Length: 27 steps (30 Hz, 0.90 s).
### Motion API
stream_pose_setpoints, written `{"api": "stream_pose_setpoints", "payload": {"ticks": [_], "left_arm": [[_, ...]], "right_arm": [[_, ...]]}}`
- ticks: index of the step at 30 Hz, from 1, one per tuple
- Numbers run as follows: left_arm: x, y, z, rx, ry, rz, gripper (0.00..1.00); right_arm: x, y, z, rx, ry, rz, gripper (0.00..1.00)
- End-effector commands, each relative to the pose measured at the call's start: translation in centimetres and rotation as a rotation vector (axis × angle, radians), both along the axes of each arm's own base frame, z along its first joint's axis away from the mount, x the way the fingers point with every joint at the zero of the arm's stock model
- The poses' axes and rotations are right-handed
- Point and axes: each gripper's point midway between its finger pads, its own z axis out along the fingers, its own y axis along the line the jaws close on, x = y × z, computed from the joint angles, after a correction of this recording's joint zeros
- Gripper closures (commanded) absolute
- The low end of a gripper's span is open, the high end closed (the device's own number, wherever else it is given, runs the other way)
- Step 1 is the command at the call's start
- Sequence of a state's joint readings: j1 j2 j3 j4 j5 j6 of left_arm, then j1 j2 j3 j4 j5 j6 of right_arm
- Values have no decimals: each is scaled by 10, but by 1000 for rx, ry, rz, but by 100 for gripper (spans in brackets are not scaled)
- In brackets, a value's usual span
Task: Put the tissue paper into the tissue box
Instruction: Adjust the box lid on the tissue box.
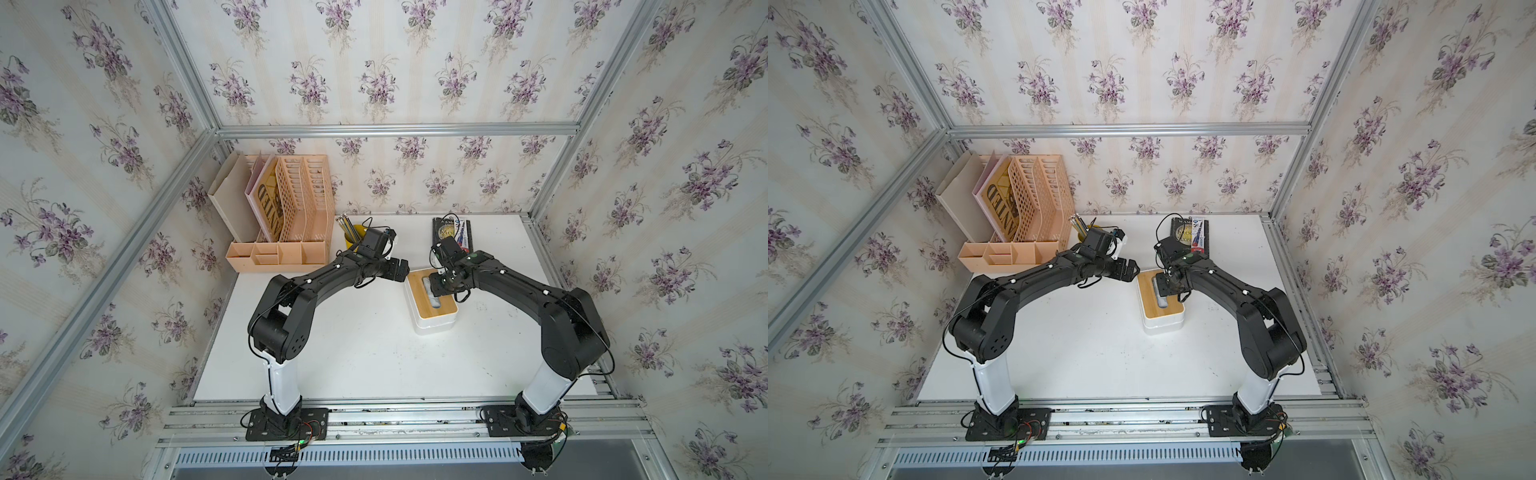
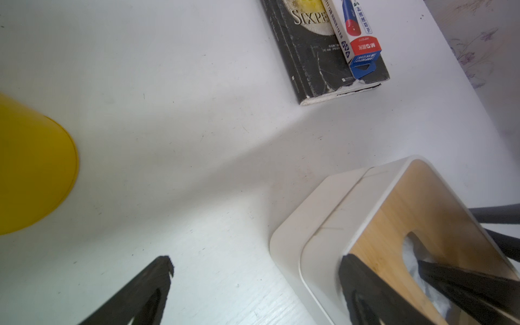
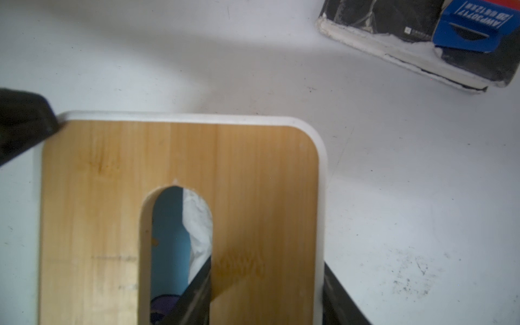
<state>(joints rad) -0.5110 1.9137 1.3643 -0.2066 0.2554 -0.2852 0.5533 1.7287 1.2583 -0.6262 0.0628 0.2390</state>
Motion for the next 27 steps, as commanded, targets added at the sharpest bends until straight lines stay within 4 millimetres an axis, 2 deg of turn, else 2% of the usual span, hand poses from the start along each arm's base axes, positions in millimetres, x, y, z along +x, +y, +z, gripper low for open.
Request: {"api": "stream_pose_setpoints", "payload": {"ticks": [1, 12, 14, 17, 19, 22, 27], "left_arm": [[0, 2, 0, 14, -5, -4, 4], [-1, 0, -2, 14, 0, -8, 4], [-1, 0, -2, 14, 1, -8, 4], [-1, 0, -2, 15, 1, -10, 4], [-1, 0, -1, 14, 0, -11, 4], [-1, 0, 0, 11, -4, -10, 4], [-4, 1, 8, -6, -27, -10, 4]], "right_arm": [[7, 4, 3, 28, -28, -14, 77], [4, 5, 1, 34, -33, -17, 77], [3, 4, -1, 32, -29, -18, 74], [2, 5, 2, 37, -33, -17, 61], [3, 5, 11, 47, -48, -17, 50], [5, 6, 27, 57, -74, -16, 39], [2, 5, 44, 72, -94, -8, 29]]}}
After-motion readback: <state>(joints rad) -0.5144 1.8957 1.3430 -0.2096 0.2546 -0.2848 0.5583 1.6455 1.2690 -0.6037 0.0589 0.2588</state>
